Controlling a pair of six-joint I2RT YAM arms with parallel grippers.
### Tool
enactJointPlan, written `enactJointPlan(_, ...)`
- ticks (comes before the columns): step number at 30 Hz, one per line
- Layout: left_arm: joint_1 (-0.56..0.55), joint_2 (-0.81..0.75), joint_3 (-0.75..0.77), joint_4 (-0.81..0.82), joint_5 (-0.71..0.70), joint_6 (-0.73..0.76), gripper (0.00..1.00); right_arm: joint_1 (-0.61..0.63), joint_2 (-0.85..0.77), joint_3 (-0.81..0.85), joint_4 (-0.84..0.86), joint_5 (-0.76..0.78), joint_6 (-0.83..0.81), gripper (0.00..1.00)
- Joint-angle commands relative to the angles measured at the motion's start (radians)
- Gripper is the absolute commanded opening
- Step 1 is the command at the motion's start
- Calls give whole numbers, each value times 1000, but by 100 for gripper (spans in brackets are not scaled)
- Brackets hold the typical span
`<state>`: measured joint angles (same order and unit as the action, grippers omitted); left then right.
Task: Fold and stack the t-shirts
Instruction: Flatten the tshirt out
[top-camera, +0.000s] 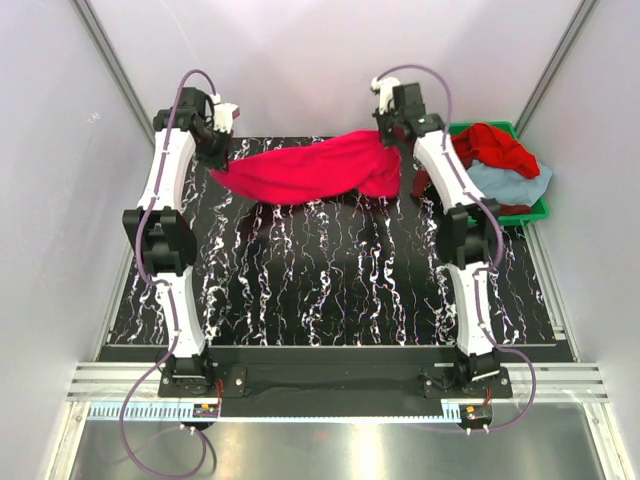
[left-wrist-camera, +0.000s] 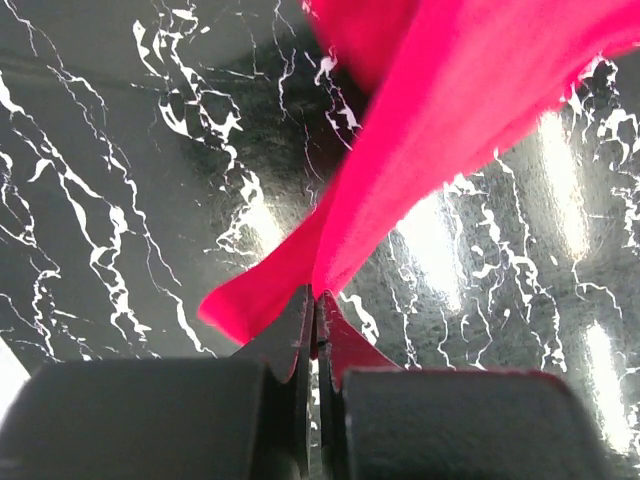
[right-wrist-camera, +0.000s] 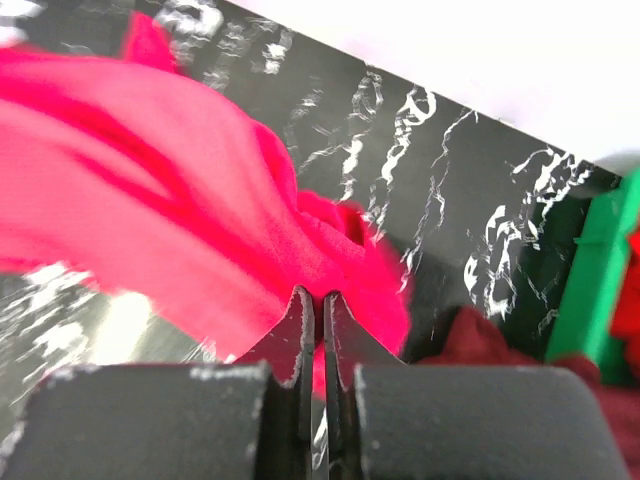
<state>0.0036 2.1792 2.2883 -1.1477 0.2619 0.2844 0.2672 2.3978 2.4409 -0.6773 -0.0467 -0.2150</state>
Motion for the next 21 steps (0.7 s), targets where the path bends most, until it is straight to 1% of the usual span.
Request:
enactJointPlan(1,-5,-157,-82,-15,-8,30,0,-5,-265,-77,-59,-89,40,0)
enactJointPlan(2,-8,-217,-180,-20,8,30,0,-5,-338,-157,-112,-125,64,0)
enactJointPlan(3,-11,-242,-234,-27,25,32,0,-5,-368,-199,-143,-157,83,0)
enactJointPlan(4,-16,-263,-283,-56,60,36,0,-5,-394,-236,-178,-242,100,0)
enactJointPlan(5,-25,-286,-364,-72,80,42,0,-5,-411,-303,-245,-292,120,0)
enactJointPlan(7,-36,-300,-436,-96,114,45,0,-3,-453,-388,-278,-401,126,0)
enactJointPlan(8,-45,-302,-496,-95,123,38,0,-5,-463,-490,-271,-416,137,0)
enactJointPlan(9,-48,-296,-516,-99,137,35,0,-5,-468,-528,-274,-433,134,1)
enactJointPlan(10,-51,-285,-527,-116,166,33,0,-2,-463,-558,-277,-467,126,5)
enactJointPlan(11,-57,-259,-538,-119,174,16,0,-3,-453,-591,-281,-481,111,16)
enactJointPlan(12,-60,-242,-536,-127,181,9,0,-3,-431,-597,-292,-489,109,46)
enactJointPlan(13,-62,-225,-526,-150,207,3,0,-3,-421,-596,-298,-508,109,55)
enactJointPlan(14,-65,-195,-503,-158,215,-10,0,-3,-413,-570,-303,-516,100,60)
enactJointPlan(15,-67,-185,-488,-162,221,-14,0,-5,-396,-548,-303,-515,94,69)
enactJointPlan(16,-67,-179,-472,-153,214,-16,0,-6,-384,-518,-300,-492,92,73)
enactJointPlan(19,-71,-144,-408,-150,192,-11,0,-11,-290,-348,-295,-467,94,73)
enactJointPlan(20,-71,-119,-380,-153,189,-8,0,-13,-257,-242,-300,-460,94,73)
enactJointPlan(21,-71,-110,-372,-153,188,-8,0,-13,-193,-197,-301,-452,95,73)
